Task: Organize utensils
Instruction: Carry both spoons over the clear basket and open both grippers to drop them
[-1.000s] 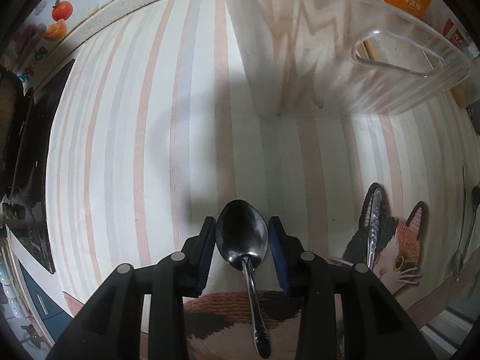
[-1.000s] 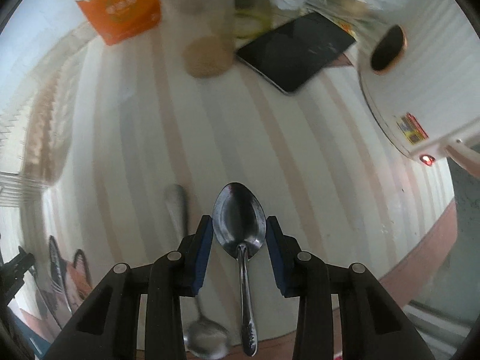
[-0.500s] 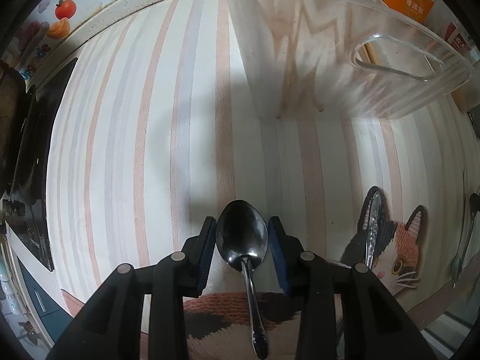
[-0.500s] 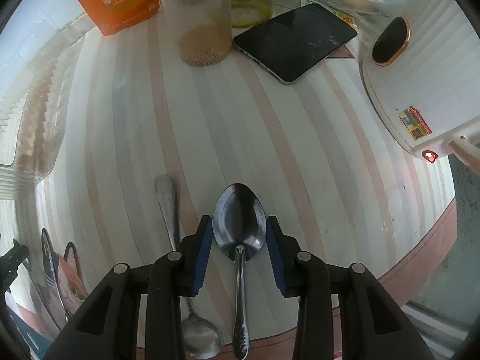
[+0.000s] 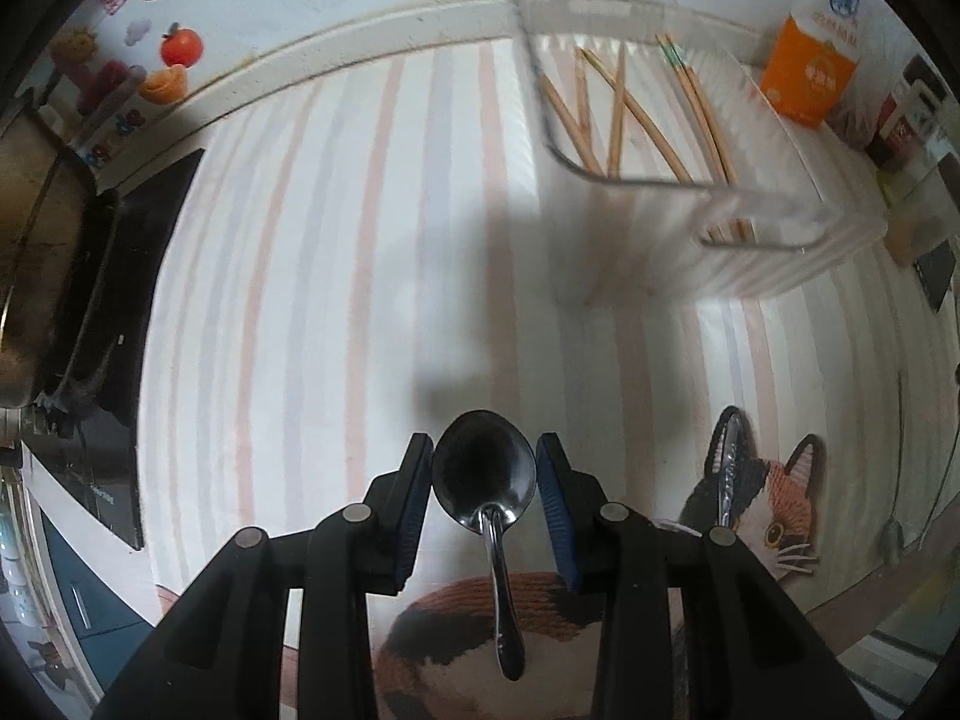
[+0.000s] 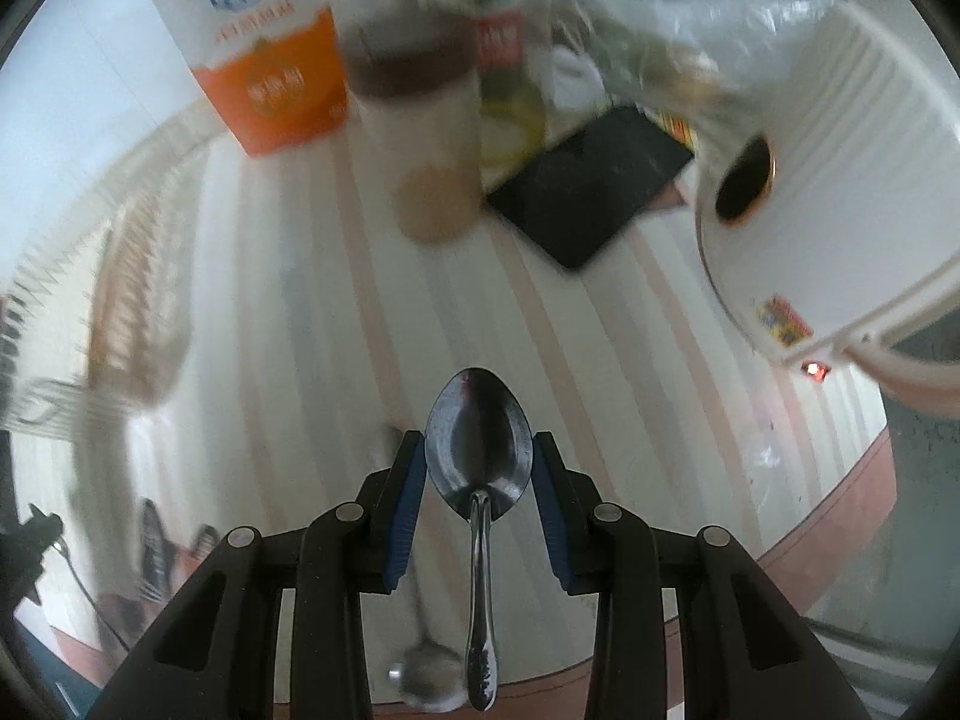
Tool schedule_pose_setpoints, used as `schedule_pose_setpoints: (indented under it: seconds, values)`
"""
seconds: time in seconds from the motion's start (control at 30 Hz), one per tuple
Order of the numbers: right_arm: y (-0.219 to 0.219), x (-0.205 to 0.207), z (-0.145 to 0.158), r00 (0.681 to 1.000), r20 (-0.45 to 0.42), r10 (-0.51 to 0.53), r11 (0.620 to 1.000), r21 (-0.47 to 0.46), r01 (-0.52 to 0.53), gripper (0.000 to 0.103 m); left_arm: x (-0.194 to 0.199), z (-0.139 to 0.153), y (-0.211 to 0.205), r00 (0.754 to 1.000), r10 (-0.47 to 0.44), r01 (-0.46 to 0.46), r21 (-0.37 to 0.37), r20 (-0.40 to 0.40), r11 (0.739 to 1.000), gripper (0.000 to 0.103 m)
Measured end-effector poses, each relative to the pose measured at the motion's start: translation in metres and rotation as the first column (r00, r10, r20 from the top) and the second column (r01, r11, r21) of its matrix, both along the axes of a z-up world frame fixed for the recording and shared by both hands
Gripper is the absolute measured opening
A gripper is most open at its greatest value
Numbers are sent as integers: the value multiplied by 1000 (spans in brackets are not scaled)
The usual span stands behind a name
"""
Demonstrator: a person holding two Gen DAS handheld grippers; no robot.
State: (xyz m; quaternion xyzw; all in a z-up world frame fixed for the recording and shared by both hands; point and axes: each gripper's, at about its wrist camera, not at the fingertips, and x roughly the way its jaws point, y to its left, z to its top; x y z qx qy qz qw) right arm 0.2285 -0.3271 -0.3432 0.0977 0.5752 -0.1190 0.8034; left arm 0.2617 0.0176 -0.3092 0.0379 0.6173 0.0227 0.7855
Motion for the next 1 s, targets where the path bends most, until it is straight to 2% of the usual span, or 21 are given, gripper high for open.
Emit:
schedule_pose_setpoints:
  seconds: [0.23, 0.47, 0.53, 0.63, 0.7, 0.8, 1.0]
  values:
    - [31, 21, 55, 991, 106, 75, 995, 62, -82, 37, -4, 39, 28, 997, 58, -56, -56, 45, 997, 32]
    - [85, 69, 86, 968, 185, 167, 964, 175, -200, 37, 8, 111, 44, 986, 101, -77, -177, 134, 981, 32]
    - [97, 87, 92, 962, 200, 186, 948, 222, -230, 37, 23, 132, 49, 982, 116, -77, -245, 150, 967, 32]
    - [113, 119, 92, 958, 206, 200, 917, 305, -257, 37, 55, 157, 49, 979, 132, -67, -363, 157, 929, 32]
    - [121, 140, 88, 958, 196, 209, 900, 344, -267, 37, 76, 167, 45, 980, 125, -51, -410, 156, 911, 32]
    - [132, 175, 76, 963, 164, 213, 876, 405, -263, 37, 120, 164, 34, 985, 115, -47, -447, 125, 893, 32]
    - [157, 227, 44, 963, 101, 249, 879, 393, -268, 37, 180, 118, 16, 996, 88, -69, -406, 29, 911, 32]
